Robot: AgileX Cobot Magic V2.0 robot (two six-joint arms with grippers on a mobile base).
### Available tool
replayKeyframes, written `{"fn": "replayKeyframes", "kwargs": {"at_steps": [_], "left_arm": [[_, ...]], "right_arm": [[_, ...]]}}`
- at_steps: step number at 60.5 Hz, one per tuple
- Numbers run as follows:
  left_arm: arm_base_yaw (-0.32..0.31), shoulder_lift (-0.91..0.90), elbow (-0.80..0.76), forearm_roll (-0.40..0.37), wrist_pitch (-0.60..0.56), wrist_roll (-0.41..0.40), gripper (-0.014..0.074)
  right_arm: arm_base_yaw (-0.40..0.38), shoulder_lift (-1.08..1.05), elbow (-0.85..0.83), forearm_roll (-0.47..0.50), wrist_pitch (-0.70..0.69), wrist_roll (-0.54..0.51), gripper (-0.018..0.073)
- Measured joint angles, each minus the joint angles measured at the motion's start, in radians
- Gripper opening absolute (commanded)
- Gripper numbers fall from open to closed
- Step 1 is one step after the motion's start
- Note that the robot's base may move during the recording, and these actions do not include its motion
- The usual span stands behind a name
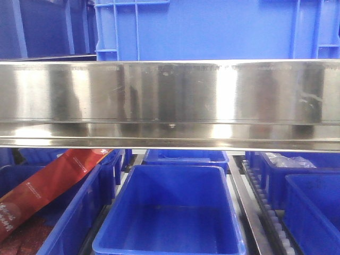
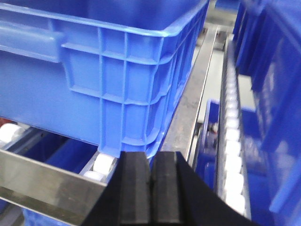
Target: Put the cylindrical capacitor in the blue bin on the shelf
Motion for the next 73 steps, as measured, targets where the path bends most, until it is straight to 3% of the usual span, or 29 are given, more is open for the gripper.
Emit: {"fn": "replayKeyframes", "kwargs": {"at_steps": [20,67,73], "left_arm": [[0.0,0.0,0.018,0.0,-0.002,0.0,-0.0111],[0.0,0.0,0.022,0.0,-0.002,0.0,-0.0111],[0.026,-0.002,0.027,-0.004,-0.007,0.005,-0.0111]], "right_arm": [[0.0,-0.25,0.042,-0.002,-0.037,-0.002,-0.0168],[0.0,-0.261,0.042,-0.004,-0.054,-0.002,-0.0168],[0.0,-0.261,0.042,-0.004,-0.054,-0.002,-0.0168]]}}
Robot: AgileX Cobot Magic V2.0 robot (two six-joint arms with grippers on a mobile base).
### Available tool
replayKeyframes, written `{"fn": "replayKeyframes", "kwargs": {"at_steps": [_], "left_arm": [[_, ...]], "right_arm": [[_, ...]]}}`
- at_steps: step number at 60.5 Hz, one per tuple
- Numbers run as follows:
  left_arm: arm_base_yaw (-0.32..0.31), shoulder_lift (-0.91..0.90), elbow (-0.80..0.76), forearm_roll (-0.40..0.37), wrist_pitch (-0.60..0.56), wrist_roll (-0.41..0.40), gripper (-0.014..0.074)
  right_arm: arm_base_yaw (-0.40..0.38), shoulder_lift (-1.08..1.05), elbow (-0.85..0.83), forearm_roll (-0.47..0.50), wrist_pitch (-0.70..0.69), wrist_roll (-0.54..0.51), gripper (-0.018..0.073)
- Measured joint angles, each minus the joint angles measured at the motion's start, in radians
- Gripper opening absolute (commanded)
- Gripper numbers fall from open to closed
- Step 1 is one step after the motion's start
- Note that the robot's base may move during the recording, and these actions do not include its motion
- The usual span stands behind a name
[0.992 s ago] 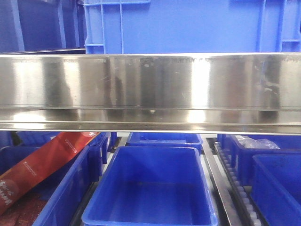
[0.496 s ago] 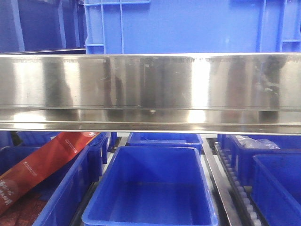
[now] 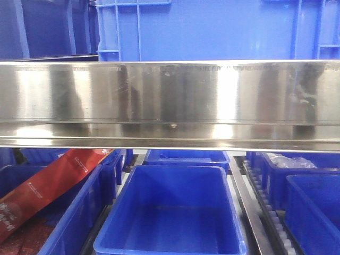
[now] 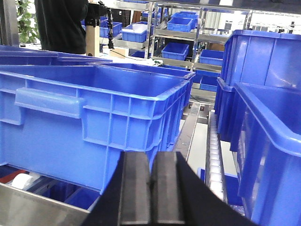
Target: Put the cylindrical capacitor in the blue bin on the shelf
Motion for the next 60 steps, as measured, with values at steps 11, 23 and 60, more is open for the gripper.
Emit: {"fn": "replayKeyframes", "kwargs": {"at_steps": [11,23,60], "left_arm": [[0.186,-0.066,0.116,-0.131,-0.13,0.153,-0.0111],[0.419,-0.203,0.378,-0.281,-0.325,0.268,-0.0111],[0.448,-0.422,0.882,-0.308,-0.618,0.191,-0.0111]], "right_arm": [[0.0,0.0,0.0,0.0,0.0,0.0,-0.0168],[0.0,0.0,0.0,0.0,0.0,0.0,-0.0168],[0.0,0.0,0.001,0.0,0.0,0.0,-0.0168]]}}
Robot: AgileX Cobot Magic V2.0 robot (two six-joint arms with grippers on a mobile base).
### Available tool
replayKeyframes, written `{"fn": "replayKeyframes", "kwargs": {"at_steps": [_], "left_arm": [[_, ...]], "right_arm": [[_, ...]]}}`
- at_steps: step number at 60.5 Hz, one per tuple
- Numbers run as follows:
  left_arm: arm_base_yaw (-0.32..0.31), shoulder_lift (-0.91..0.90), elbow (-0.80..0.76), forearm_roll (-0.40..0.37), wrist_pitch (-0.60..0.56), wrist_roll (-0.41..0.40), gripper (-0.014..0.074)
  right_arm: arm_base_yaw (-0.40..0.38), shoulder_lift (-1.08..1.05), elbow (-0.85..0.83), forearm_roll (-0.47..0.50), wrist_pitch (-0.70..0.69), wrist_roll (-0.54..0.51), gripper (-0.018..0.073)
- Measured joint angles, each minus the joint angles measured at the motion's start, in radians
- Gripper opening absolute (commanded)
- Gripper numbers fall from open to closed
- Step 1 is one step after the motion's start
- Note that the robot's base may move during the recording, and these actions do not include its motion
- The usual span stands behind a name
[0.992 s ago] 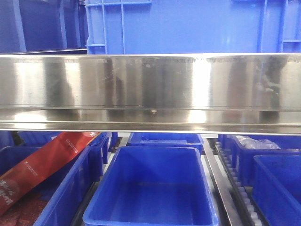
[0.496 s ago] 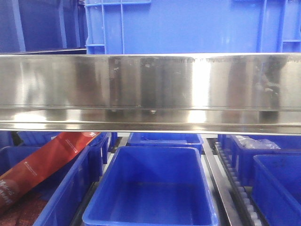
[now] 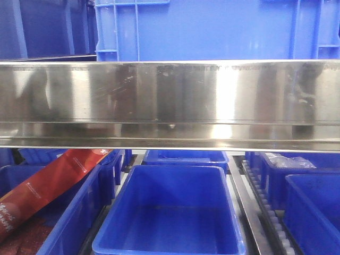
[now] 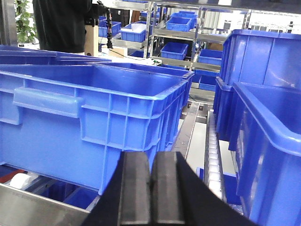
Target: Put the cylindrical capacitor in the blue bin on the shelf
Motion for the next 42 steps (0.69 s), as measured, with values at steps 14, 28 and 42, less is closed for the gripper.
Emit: {"fn": "replayKeyframes", "kwargs": {"at_steps": [14,28,42], "left_arm": [[-0.016,0.0,0.003,0.0,-0.002,-0.006,-0.0111],[-0.016,0.0,0.003,0.0,-0.006,-0.006,-0.0111],[-0.016,0.0,0.003,0.0,-0.011,-0.006,-0.0111]], "right_arm": [[0.0,0.0,0.0,0.0,0.0,0.0,-0.0168],[0.0,0.0,0.0,0.0,0.0,0.0,-0.0168],[0.0,0.0,0.0,0.0,0.0,0.0,-0.0168]]}}
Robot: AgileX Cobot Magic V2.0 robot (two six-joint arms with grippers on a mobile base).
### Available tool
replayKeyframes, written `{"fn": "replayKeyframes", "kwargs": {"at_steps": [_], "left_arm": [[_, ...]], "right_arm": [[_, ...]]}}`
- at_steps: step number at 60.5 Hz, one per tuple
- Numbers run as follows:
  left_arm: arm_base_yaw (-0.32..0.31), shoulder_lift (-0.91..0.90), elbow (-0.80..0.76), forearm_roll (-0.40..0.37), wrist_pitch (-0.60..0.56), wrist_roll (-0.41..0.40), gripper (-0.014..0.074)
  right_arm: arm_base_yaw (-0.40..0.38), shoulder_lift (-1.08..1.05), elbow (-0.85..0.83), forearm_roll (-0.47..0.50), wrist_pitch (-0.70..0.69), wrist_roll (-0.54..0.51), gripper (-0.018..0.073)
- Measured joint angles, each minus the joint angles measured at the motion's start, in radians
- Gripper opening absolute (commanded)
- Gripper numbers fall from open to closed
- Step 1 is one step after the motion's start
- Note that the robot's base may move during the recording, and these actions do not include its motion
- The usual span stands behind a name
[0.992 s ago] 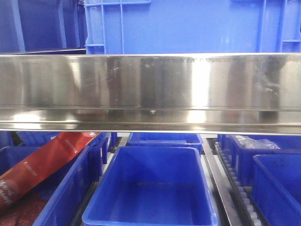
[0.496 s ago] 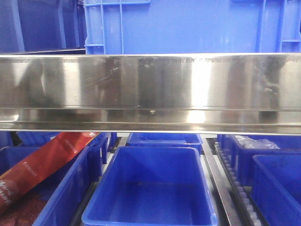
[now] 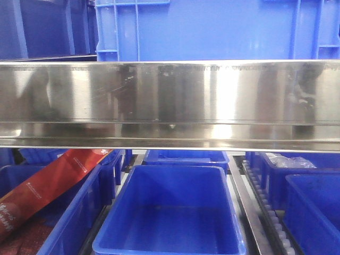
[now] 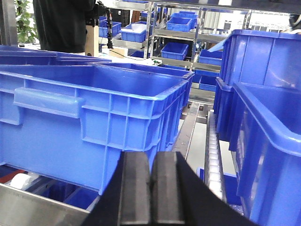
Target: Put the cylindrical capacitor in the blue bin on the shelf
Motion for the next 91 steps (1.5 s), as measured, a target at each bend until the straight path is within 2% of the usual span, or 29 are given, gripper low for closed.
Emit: {"fn": "replayKeyframes", "kwargs": {"at_steps": [30,38,43,49,56,68,77,91], "left_arm": [[0.0,0.0,0.0,0.0,0.0,0.0,-0.0111],[0.0,0.0,0.0,0.0,0.0,0.0,-0.0111],[0.0,0.0,0.0,0.0,-0.001,0.0,-0.0111],[0.0,0.0,0.0,0.0,-0.003,0.0,-0.0111],[0.0,0.0,0.0,0.0,-0.003,0.0,-0.0111],[0.0,0.0,0.0,0.0,-0.005,0.0,-0.0111],[0.0,0.0,0.0,0.0,-0.006,0.0,-0.0111],[0.0,0.0,0.0,0.0,-0.007,0.0,-0.0111]], "right_arm": [[-0.002,0.0,0.0,0.004,0.0,0.0,-0.0168],[-0.06,0.0,0.004,-0.021,-0.004,0.014,-0.0168],[-0.127,-0.004,0.028,-0.062,-0.024,0.077,-0.0168],[-0.201,-0.029,0.101,-0.087,-0.072,0.14,-0.0168],[-0.242,-0.087,0.197,-0.099,-0.116,0.157,-0.0168],[-0.246,-0.153,0.392,-0.107,-0.186,0.164,-0.0168],[-0.246,-0.156,0.523,-0.109,-0.293,0.164,-0.0168],[-0.246,-0.156,0.575,-0.109,-0.363,0.164,-0.0168]]}}
